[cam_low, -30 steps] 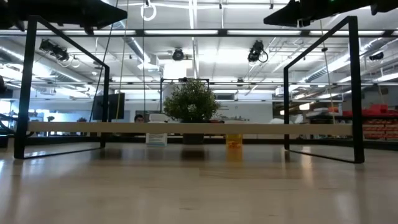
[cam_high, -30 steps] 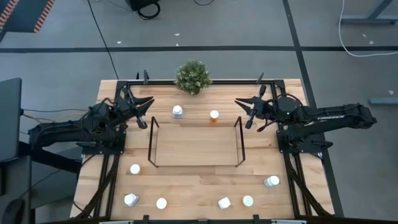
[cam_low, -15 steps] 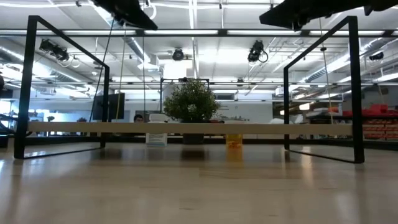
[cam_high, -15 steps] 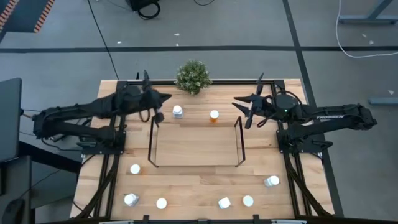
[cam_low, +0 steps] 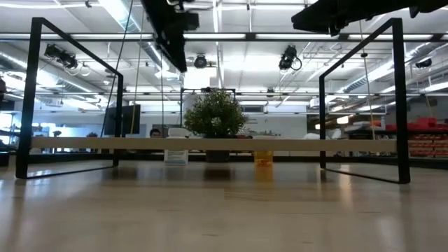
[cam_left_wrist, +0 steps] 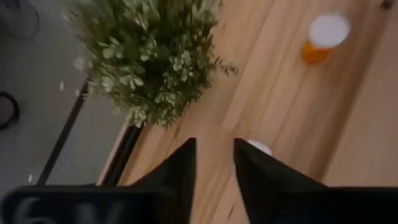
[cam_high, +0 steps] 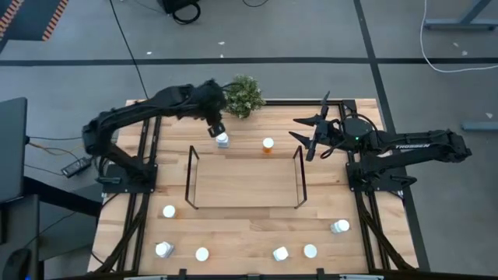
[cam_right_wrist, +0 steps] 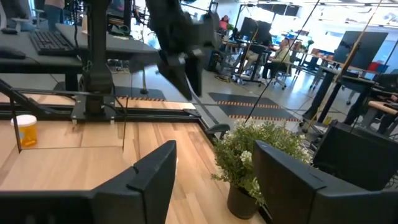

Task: Pick and place medicine bottles onto shelf by color
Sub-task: Put the top white pill bottle on the shelf

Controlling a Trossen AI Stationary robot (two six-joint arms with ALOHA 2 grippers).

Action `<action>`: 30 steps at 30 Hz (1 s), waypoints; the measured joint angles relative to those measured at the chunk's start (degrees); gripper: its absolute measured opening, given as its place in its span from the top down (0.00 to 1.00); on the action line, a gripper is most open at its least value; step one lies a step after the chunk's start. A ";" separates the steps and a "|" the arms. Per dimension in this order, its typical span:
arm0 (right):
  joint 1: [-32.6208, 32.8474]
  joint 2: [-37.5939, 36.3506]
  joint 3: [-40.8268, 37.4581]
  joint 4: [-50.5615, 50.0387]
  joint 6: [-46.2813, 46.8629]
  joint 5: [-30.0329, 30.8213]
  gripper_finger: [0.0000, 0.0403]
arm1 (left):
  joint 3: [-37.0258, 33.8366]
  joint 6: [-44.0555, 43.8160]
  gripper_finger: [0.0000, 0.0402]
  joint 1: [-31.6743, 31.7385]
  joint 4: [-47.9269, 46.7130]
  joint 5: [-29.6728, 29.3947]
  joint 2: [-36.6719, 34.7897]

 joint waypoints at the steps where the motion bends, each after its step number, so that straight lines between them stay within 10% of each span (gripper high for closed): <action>1: 0.00 0.00 -0.02 -0.02 -0.20 0.00 0.46 | 0.58 0.24 0.65 0.08 -0.52 0.04 1.61; 12: 0.00 0.00 -0.04 -1.77 -2.95 0.02 0.46 | 0.80 8.37 0.32 -1.25 -5.51 6.07 12.73; 30: 0.01 -0.02 -0.06 -2.66 -3.21 0.02 0.46 | -0.44 9.40 0.30 1.46 -6.30 9.23 19.66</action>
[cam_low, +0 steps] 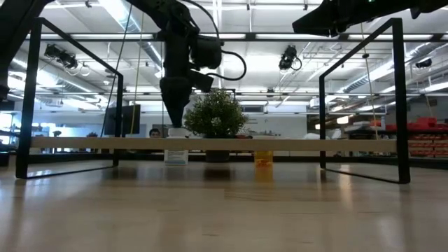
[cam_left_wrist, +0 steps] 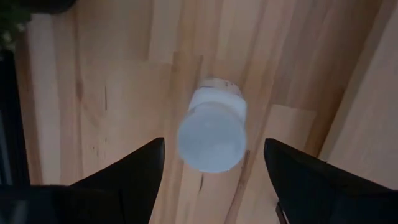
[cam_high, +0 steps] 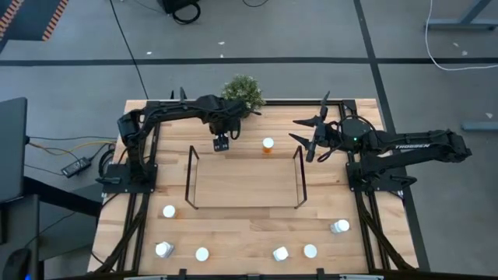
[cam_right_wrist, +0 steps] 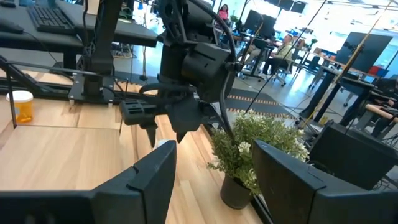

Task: Pick and place medicine bottles onto shelf by color
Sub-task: Put the top white pill bottle on the shelf

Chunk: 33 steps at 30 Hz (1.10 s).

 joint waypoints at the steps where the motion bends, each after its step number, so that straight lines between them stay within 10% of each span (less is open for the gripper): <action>1: -0.01 0.00 0.00 -0.06 0.00 0.00 0.46 | -0.25 -0.18 0.30 0.10 0.16 0.39 0.00; 26: 0.01 0.00 -0.02 -0.33 0.00 0.00 0.46 | -4.00 0.05 0.30 0.06 6.85 0.26 0.11; 33: 0.01 0.00 -0.02 -0.39 0.00 0.00 0.46 | -4.00 0.10 0.44 -0.29 5.13 0.26 0.11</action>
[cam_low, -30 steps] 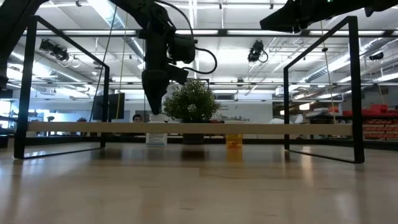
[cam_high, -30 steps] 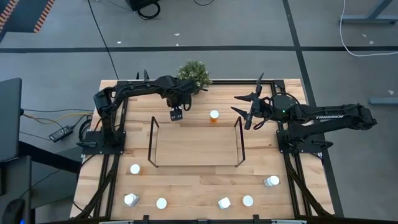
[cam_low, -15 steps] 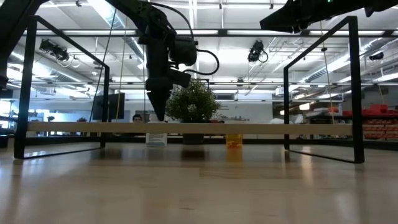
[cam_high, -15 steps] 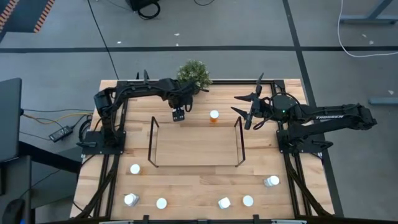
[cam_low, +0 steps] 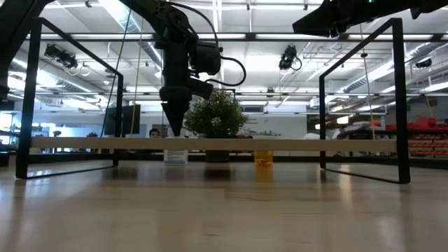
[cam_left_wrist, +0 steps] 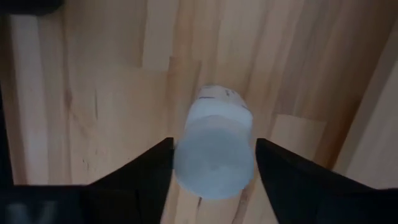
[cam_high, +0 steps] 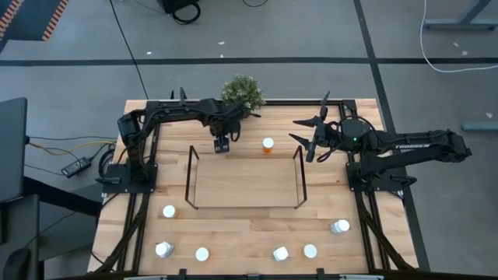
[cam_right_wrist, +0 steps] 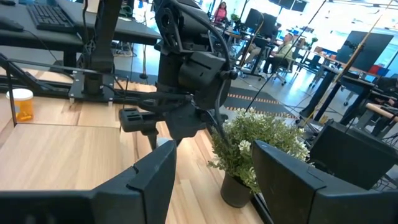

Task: Pick and place medicine bottles onto shelf by color
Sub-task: Put the top white pill bottle on the shelf

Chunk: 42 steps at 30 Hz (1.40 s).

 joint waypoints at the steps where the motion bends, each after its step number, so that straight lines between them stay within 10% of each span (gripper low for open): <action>1: 0.00 0.00 0.00 0.01 0.00 0.00 0.46 | 0.00 0.02 0.48 -0.02 -0.44 0.00 0.00; 23: -0.02 0.00 0.00 -0.07 -0.59 0.00 0.46 | 9.65 -3.23 0.55 -1.31 -10.87 -1.10 -2.54; 42: 0.00 0.00 0.00 -0.42 0.19 0.00 0.46 | 10.67 -17.40 0.55 -22.14 -19.96 0.39 -2.56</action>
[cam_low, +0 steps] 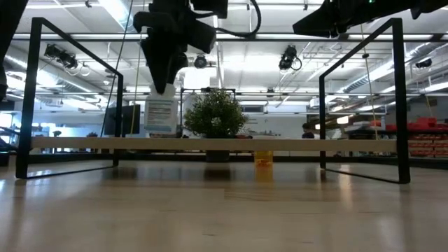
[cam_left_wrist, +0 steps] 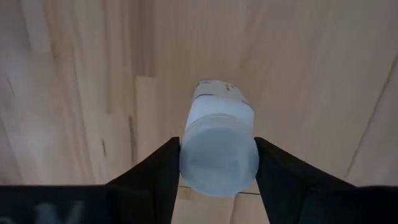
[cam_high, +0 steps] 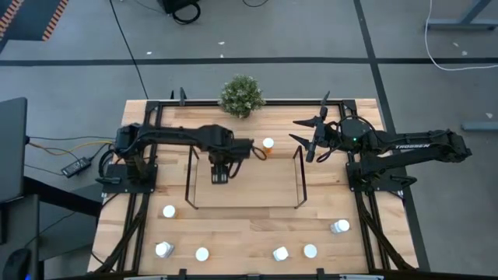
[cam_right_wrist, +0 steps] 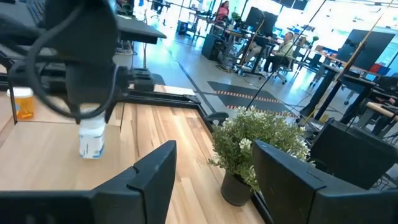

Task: Pick and place medicine bottles onto shelf by color
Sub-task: Put the top white pill bottle on the shelf

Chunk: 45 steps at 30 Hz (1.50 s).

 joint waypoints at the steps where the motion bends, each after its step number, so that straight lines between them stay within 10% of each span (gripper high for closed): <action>1: 0.00 0.00 0.00 0.00 0.16 0.00 0.46 | -0.78 -1.19 0.55 -0.54 -0.01 -0.11 0.00; 45: 0.00 0.00 0.00 -0.04 0.29 0.00 0.46 | -11.87 -5.60 0.34 1.23 3.40 -3.28 -5.05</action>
